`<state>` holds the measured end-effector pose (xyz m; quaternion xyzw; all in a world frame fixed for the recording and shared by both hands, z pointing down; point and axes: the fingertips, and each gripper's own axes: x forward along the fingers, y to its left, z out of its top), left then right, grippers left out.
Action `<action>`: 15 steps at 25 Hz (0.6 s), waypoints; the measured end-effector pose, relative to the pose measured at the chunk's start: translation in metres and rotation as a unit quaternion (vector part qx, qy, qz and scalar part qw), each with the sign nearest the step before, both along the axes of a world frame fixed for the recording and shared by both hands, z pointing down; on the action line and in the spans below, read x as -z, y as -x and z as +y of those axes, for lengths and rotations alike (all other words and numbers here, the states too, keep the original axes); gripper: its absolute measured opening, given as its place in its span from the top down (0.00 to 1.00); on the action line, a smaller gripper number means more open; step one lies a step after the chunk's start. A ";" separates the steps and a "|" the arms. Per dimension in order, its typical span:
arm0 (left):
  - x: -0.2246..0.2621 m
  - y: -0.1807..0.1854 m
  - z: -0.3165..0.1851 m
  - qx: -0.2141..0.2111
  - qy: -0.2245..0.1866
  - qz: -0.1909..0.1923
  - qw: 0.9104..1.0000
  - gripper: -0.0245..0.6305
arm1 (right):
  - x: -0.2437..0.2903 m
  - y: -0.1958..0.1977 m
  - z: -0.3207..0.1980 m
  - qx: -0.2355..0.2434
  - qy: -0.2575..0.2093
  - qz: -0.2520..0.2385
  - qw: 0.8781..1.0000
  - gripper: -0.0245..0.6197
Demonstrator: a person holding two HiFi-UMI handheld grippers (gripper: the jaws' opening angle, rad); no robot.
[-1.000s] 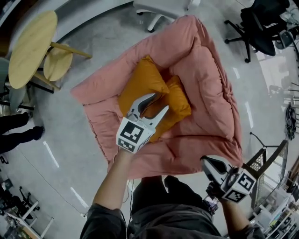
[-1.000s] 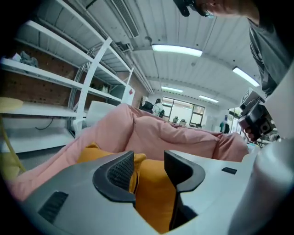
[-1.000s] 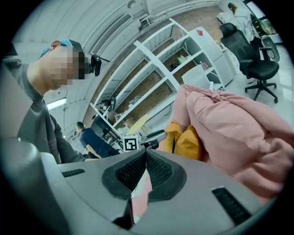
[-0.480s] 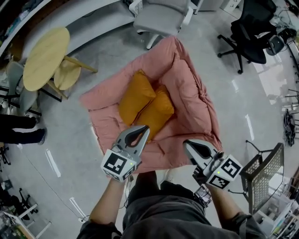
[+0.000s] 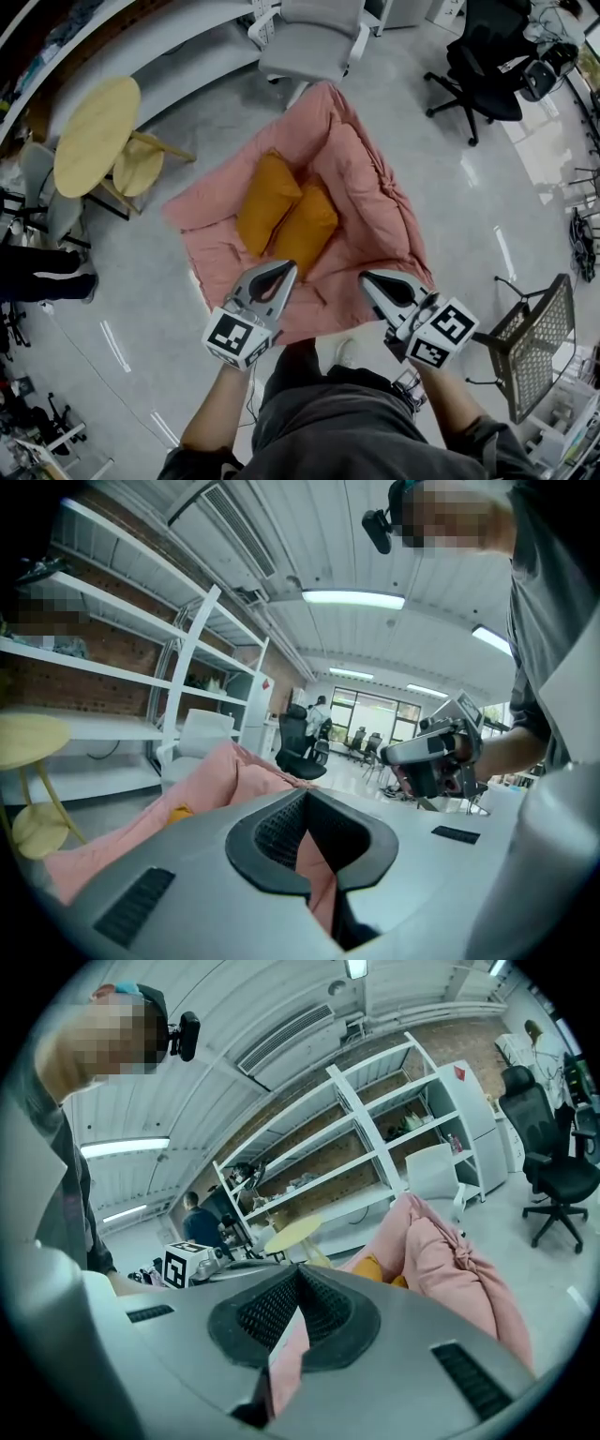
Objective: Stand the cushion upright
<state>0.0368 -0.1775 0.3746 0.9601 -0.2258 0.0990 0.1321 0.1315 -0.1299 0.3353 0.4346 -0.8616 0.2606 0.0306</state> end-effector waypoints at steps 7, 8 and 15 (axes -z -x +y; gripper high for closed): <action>0.005 0.004 0.007 0.005 0.001 -0.004 1.000 0.95 | 0.006 -0.002 0.006 -0.005 0.003 0.002 1.000 0.95; 0.005 0.003 0.009 0.004 0.002 -0.004 1.000 0.95 | 0.005 -0.001 0.006 -0.004 0.003 0.001 1.000 0.95; 0.006 0.003 0.014 -0.003 0.005 -0.005 1.000 0.95 | 0.008 0.002 0.008 -0.003 0.003 0.001 1.000 0.95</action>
